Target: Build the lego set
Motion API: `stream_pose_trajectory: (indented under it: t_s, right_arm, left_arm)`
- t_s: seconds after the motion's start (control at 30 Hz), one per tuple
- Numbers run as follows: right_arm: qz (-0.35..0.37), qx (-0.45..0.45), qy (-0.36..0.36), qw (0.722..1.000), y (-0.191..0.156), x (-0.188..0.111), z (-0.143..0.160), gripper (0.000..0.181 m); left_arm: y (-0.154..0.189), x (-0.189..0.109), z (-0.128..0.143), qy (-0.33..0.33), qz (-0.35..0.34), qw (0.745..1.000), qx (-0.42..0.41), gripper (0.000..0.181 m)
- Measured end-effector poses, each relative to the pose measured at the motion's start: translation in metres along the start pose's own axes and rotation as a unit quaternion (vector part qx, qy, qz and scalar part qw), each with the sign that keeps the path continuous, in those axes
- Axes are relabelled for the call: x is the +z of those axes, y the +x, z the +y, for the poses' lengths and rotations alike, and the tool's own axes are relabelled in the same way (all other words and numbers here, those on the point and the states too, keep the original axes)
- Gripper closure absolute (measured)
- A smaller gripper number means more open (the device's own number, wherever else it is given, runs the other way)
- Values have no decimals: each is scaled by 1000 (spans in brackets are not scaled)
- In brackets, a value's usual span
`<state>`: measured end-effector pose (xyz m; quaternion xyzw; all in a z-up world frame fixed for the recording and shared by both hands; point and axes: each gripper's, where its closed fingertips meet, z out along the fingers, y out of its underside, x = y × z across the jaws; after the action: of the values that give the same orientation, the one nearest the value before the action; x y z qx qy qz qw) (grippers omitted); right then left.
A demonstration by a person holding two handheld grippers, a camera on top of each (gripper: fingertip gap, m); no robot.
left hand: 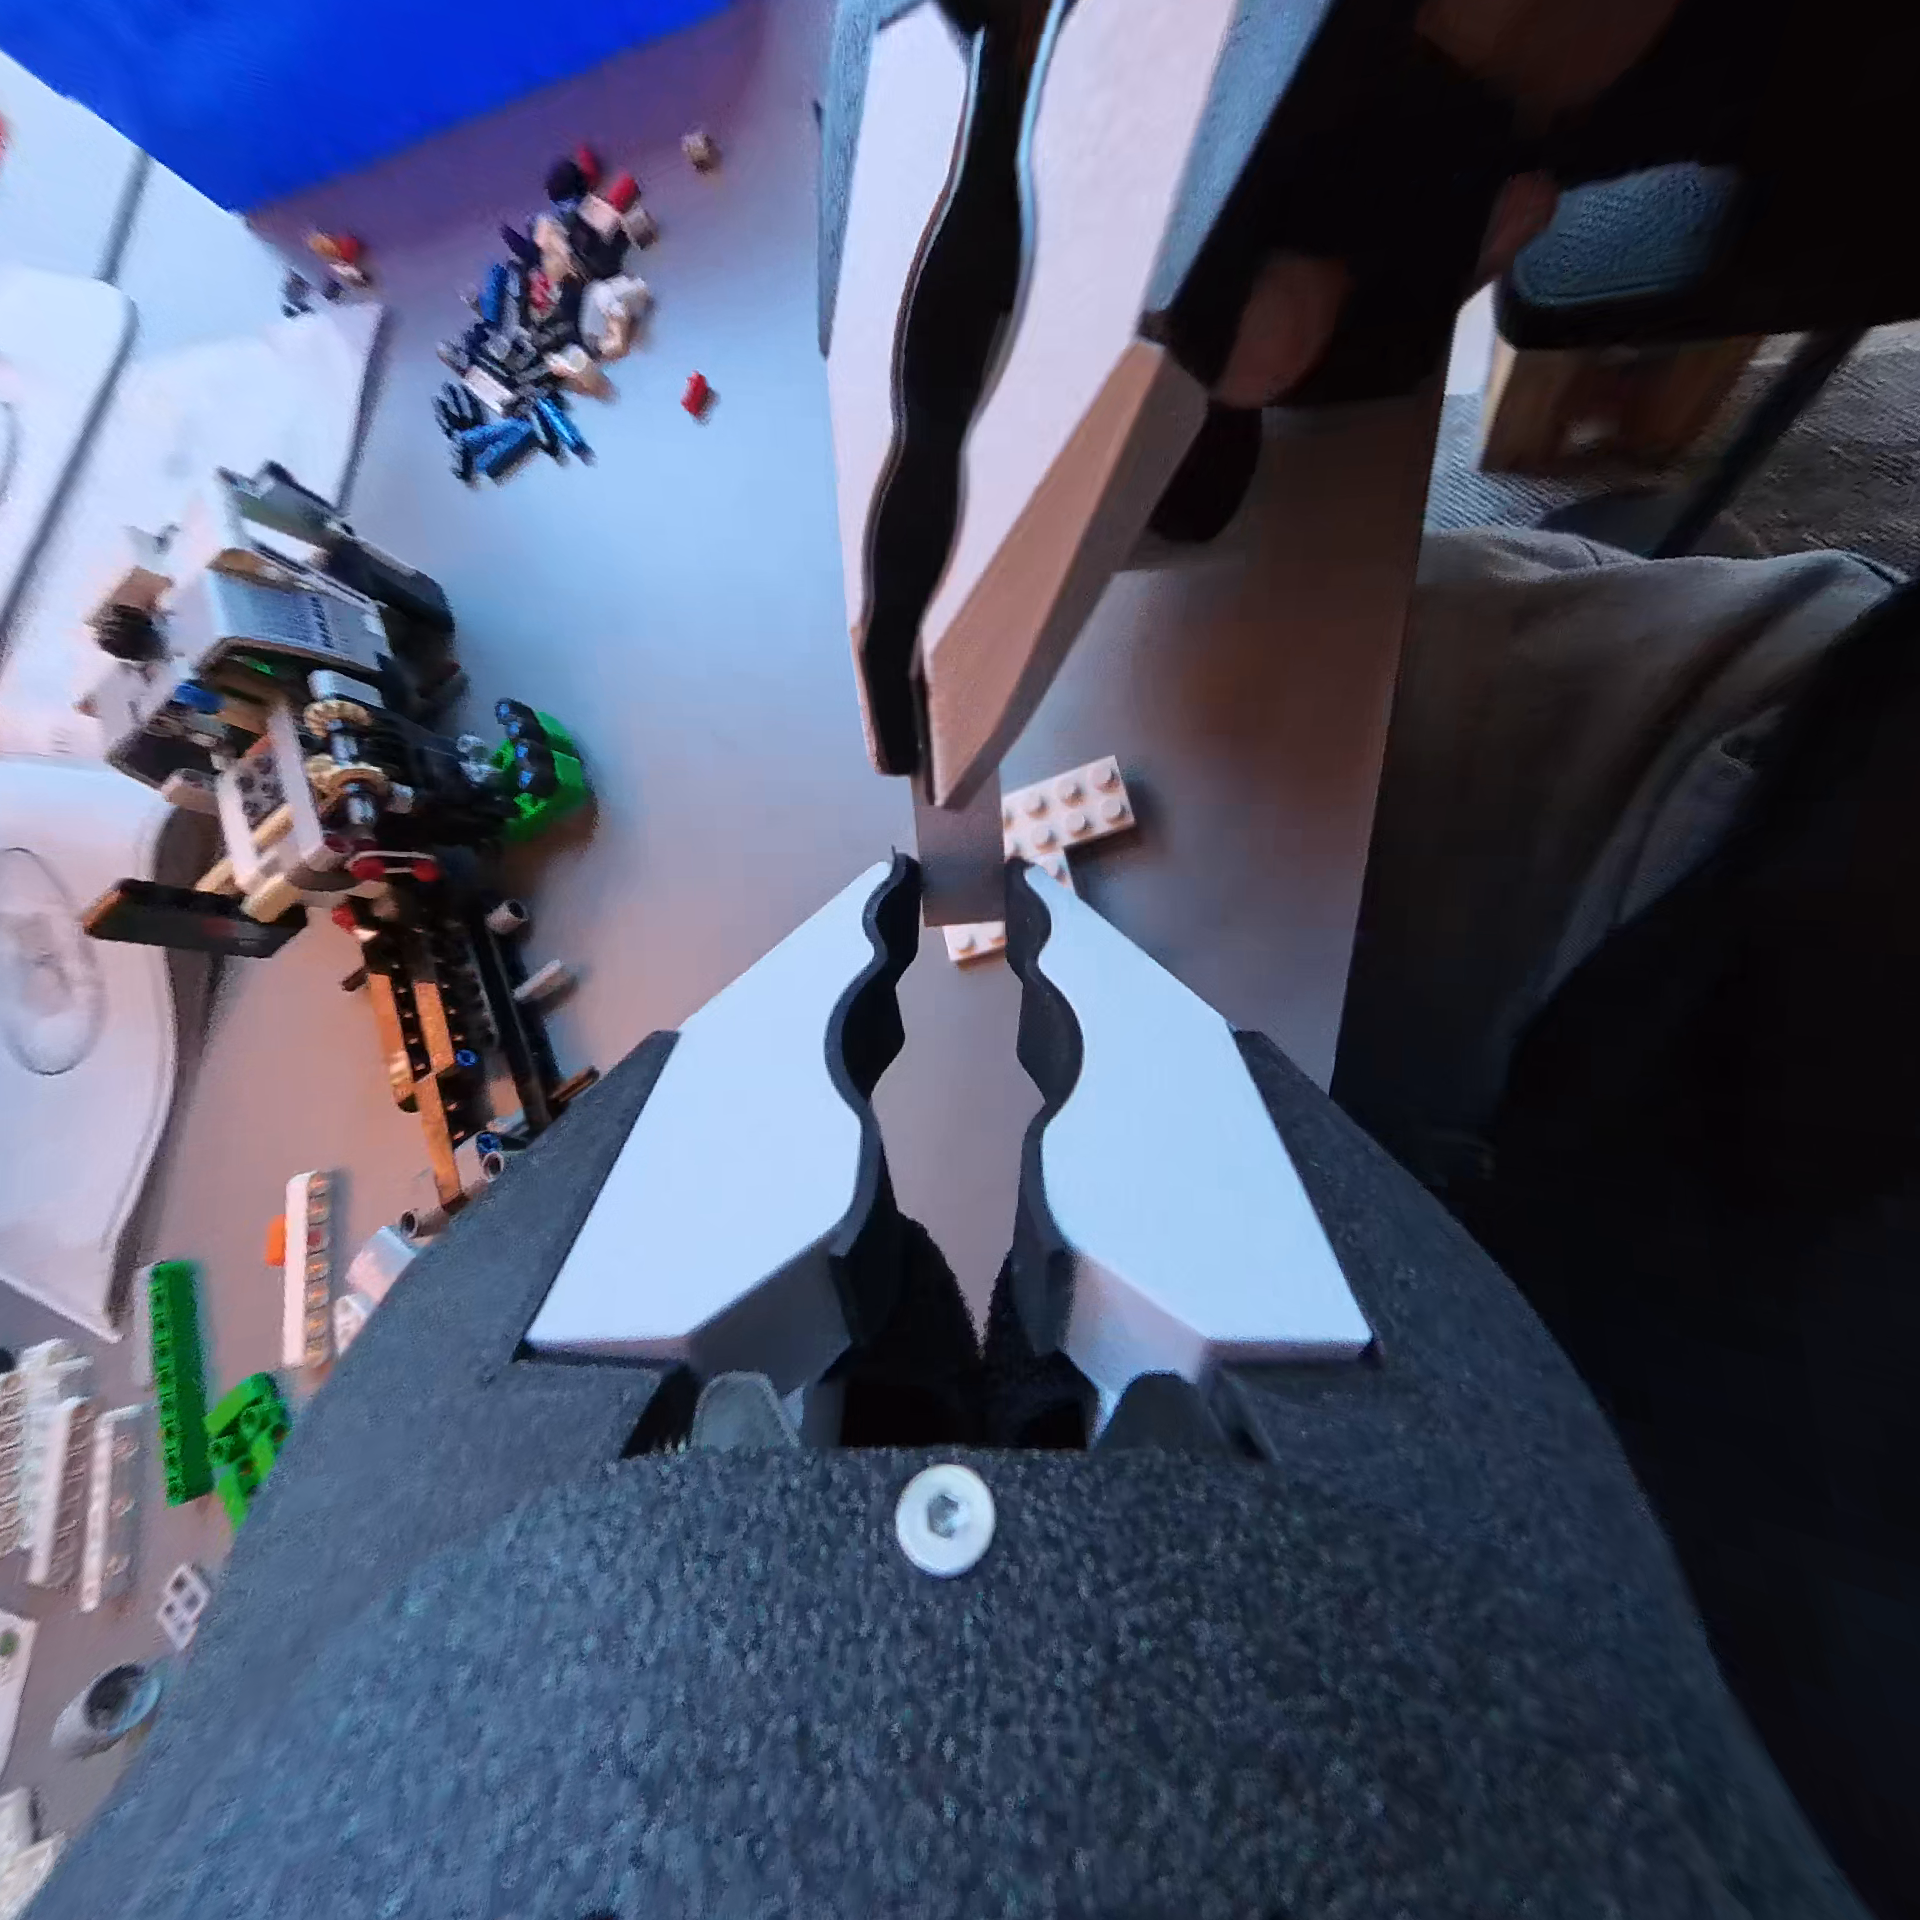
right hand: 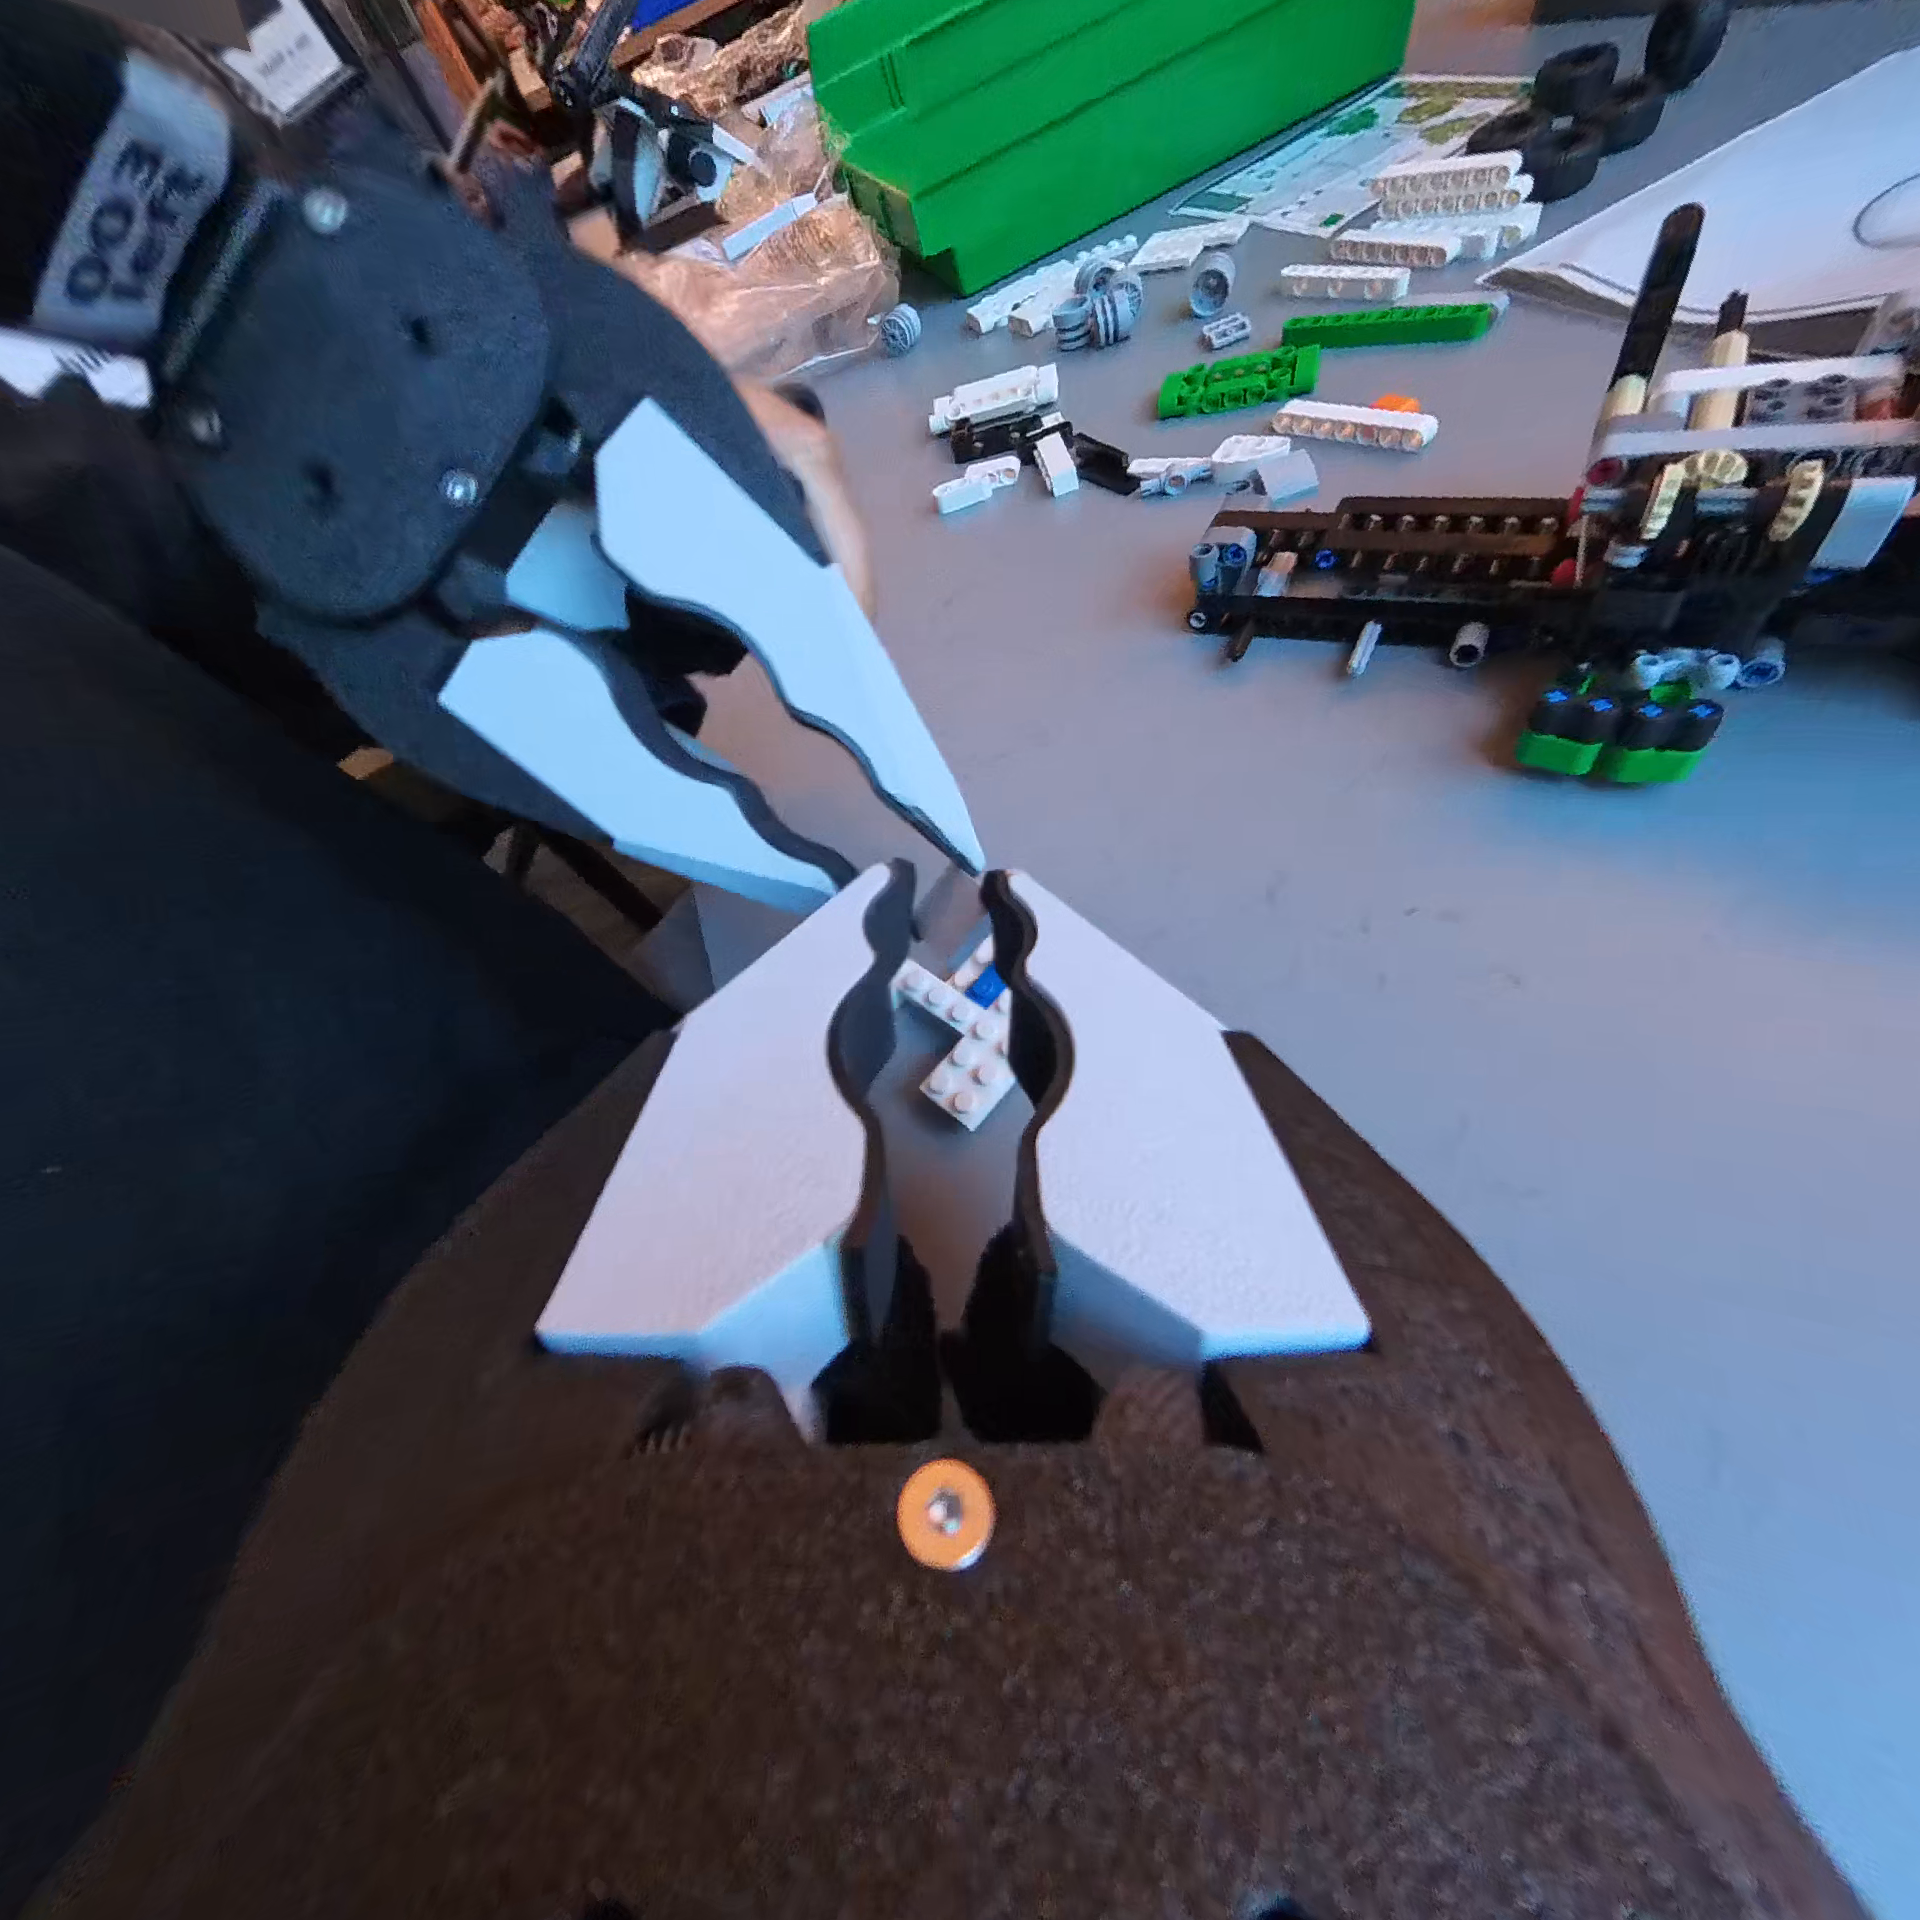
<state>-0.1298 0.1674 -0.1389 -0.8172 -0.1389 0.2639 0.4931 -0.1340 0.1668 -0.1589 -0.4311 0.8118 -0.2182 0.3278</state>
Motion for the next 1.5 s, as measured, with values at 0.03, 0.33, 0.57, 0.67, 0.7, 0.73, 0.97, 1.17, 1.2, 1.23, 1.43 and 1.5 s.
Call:
stream_pose_trajectory:
  t_s: [0.03,0.33,0.57,0.67,0.7,0.73,0.97,1.17,1.2,1.23,1.43,1.5]
  right_arm:
    - [-2,11,1,1000,1,0,-1,168]
    - [-19,95,-3,995,10,4,2,178]
    - [-4,92,-32,995,16,4,10,170]
    - [6,52,-38,998,9,5,12,169]
    - [17,32,-38,999,8,5,13,170]
    - [29,9,-40,999,7,6,13,170]
    - [118,-166,-59,977,-3,11,18,181]
    - [130,-174,-91,972,1,18,25,181]
    - [128,-172,-98,972,2,19,27,181]
    - [128,-173,-103,971,3,19,28,181]
    - [129,-155,-121,972,7,21,33,181]
    - [126,-149,-121,973,8,21,33,181]
  left_arm:
    - [-1,-1,-1,6,-15,1000,3,166]
    - [-4,-3,0,45,-66,997,13,166]
    - [-2,-1,10,49,-41,998,-22,166]
    - [7,-2,12,50,6,996,-75,166]
    - [9,-4,13,51,19,994,-93,166]
    - [10,-5,13,52,31,992,-112,166]
    - [11,-2,21,39,50,982,-180,166]
    - [14,5,22,28,48,984,-171,166]
    - [13,6,22,25,45,984,-171,166]
    - [12,6,23,21,42,985,-169,166]
    - [12,7,24,9,48,984,-172,166]
    - [12,7,24,6,47,985,-167,166]
